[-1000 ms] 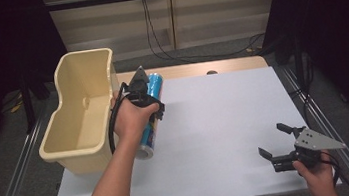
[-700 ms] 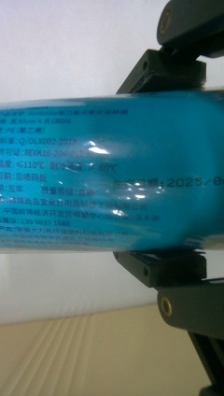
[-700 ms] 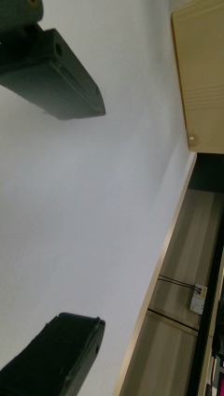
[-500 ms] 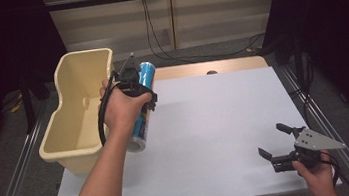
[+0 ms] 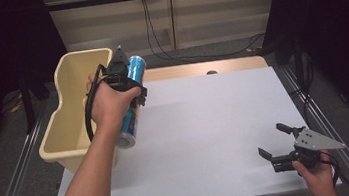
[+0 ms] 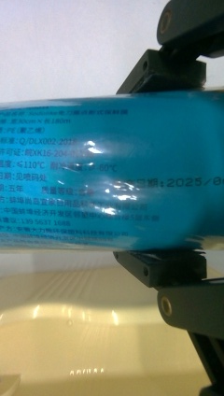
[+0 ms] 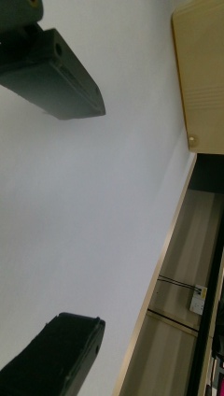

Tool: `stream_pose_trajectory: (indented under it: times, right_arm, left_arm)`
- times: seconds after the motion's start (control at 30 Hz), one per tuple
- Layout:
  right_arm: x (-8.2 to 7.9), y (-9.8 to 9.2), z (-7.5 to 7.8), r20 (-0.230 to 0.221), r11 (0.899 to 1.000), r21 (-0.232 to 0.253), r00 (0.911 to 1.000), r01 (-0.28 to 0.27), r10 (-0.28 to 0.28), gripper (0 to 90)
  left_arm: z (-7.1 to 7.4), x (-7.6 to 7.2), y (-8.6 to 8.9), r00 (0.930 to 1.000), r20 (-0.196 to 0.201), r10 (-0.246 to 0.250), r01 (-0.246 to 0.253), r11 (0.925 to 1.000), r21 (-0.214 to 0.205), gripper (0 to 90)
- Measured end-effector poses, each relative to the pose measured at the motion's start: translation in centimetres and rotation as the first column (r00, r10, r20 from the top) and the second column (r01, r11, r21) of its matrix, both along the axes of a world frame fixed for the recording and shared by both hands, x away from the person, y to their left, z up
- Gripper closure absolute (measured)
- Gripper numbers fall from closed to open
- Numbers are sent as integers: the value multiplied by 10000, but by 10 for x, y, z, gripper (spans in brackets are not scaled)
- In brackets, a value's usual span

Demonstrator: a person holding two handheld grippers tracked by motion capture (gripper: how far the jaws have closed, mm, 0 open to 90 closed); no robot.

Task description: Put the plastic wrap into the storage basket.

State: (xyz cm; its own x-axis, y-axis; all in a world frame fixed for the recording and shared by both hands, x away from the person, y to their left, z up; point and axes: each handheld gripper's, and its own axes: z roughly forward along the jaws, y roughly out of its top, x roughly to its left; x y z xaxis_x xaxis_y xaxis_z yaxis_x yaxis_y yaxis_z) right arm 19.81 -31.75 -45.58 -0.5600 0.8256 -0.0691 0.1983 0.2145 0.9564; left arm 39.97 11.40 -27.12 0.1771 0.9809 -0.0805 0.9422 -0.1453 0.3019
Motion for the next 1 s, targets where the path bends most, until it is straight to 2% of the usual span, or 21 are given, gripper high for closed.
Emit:
stream_pose_trajectory:
  times: [0.27,0.63,1.0]
  right_arm:
    - [0,0,0,13,10000,23,10000,-23,23,3]
    - [-1,0,1,118,9998,175,9999,-10,8,3]
    - [-1,0,1,69,9998,208,10000,-11,10,2]
  left_arm:
    - [16,-2,22,9988,364,325,-328,9994,68,321]
    - [27,-6,46,9957,614,700,-703,9975,21,321]
    - [32,-11,74,9917,599,1134,-1137,9935,16,321]
